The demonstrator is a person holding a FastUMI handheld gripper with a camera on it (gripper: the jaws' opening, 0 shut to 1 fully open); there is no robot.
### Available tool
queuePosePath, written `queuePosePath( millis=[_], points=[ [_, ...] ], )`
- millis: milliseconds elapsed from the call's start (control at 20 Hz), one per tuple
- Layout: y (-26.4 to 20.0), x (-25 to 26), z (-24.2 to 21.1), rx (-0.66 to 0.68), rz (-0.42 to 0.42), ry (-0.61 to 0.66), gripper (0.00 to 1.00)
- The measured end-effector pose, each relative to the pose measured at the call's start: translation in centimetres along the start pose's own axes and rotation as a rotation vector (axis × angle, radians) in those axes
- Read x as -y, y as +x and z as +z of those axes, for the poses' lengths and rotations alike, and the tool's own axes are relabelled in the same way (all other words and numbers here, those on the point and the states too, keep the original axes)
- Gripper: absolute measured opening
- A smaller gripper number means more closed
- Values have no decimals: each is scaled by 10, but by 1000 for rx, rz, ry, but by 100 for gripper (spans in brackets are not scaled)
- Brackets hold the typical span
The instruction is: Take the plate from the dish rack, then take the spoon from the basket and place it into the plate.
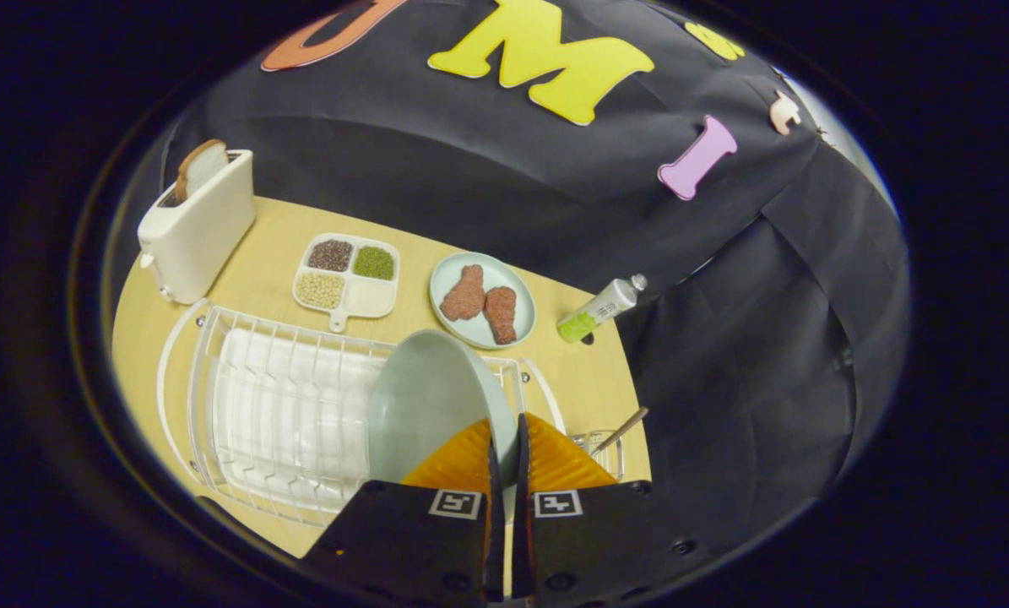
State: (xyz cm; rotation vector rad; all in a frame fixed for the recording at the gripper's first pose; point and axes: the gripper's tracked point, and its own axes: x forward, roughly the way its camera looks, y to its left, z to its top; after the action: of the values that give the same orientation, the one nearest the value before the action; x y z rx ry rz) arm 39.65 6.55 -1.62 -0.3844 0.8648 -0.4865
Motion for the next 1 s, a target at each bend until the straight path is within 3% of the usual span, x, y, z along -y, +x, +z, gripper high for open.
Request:
queuePosePath(
  millis=[150,250,600,1000],
  points=[
    [-4,31,0,43,-39,60,9],
    [-9,46,-7,54,-12,96,9],
    [-37,74,-65,74,242,179,9],
    [-29,64,-181,122,511,224,9]
  ],
)
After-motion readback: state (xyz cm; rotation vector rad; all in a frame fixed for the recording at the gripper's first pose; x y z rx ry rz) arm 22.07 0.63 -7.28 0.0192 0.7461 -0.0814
